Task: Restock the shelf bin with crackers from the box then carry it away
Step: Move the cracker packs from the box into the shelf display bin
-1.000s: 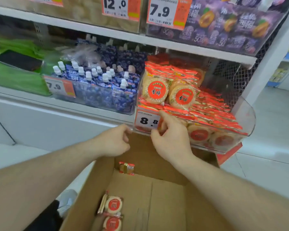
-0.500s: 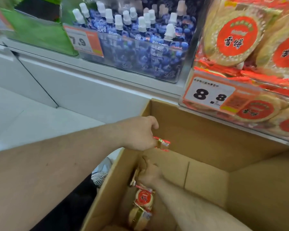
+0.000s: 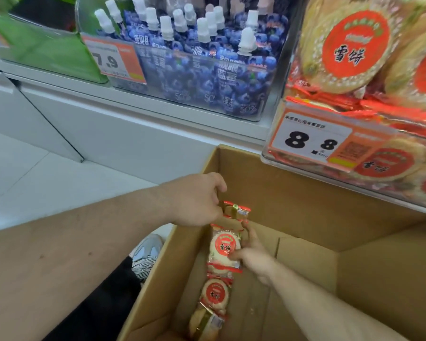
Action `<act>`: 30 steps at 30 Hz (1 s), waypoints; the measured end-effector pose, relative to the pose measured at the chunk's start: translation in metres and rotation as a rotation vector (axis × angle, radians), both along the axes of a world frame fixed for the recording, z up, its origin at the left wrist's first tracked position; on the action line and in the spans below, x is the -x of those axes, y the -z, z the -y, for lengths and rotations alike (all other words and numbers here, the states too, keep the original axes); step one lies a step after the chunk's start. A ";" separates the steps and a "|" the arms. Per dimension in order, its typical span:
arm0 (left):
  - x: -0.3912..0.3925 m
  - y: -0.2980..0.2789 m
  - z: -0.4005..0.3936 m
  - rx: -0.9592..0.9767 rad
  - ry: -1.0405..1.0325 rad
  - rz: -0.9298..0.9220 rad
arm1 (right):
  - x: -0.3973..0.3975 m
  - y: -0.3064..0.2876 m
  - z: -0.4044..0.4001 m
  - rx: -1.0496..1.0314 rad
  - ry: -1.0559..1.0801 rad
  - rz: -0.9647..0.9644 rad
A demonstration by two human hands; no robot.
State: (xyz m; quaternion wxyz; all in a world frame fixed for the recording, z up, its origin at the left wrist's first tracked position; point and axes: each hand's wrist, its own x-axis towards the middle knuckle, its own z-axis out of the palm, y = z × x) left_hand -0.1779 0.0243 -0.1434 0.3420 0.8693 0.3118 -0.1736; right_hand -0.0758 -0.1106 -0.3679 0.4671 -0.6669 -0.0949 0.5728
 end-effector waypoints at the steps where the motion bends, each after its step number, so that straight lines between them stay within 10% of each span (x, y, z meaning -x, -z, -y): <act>1: 0.001 -0.001 0.001 -0.010 0.007 -0.010 | -0.009 -0.015 0.003 -0.046 0.017 -0.078; 10: 0.008 0.004 0.006 0.055 -0.101 0.080 | -0.019 -0.111 -0.021 -0.586 -0.109 -0.425; 18: 0.011 0.009 -0.013 0.029 -0.068 0.089 | -0.005 0.037 -0.026 0.476 0.081 0.216; 30: 0.011 0.018 -0.021 0.196 -0.083 0.102 | 0.035 0.089 -0.043 0.631 -0.111 0.435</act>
